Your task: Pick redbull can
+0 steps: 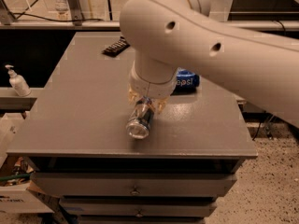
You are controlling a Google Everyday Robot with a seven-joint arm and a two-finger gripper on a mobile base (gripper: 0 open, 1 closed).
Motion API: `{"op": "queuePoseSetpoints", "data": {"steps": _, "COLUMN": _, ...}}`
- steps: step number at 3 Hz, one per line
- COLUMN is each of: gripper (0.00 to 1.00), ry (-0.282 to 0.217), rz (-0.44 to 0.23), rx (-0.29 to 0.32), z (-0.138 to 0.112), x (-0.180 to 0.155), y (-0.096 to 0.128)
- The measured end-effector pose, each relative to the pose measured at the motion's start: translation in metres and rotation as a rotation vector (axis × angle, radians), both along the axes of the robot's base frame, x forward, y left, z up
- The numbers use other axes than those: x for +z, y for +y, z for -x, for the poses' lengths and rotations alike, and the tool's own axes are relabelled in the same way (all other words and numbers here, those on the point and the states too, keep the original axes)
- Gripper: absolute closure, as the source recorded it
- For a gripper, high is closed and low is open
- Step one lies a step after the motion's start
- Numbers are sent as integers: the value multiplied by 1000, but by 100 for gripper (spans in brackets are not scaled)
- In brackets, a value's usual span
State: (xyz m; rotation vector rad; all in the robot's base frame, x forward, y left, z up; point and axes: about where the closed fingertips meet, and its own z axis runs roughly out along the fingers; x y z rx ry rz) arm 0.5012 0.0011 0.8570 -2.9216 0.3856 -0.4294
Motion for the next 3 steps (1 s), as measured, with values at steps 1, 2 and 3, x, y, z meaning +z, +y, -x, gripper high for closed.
{"op": "queuePoseSetpoints", "data": {"steps": 1, "gripper": 100, "ry": 61, "rz": -142, "rx": -89, "z": -2, "x": 37, "y": -1}}
{"op": "queuePoseSetpoints", "data": {"steps": 2, "gripper": 100, "ry": 75, "rz": -294, "rx": -147, "z": -2, "x": 85, "y": 1}}
{"op": "queuePoseSetpoints", "data": {"steps": 3, "gripper": 100, "ry": 75, "rz": -294, "rx": -147, "z": -2, "x": 85, "y": 2}}
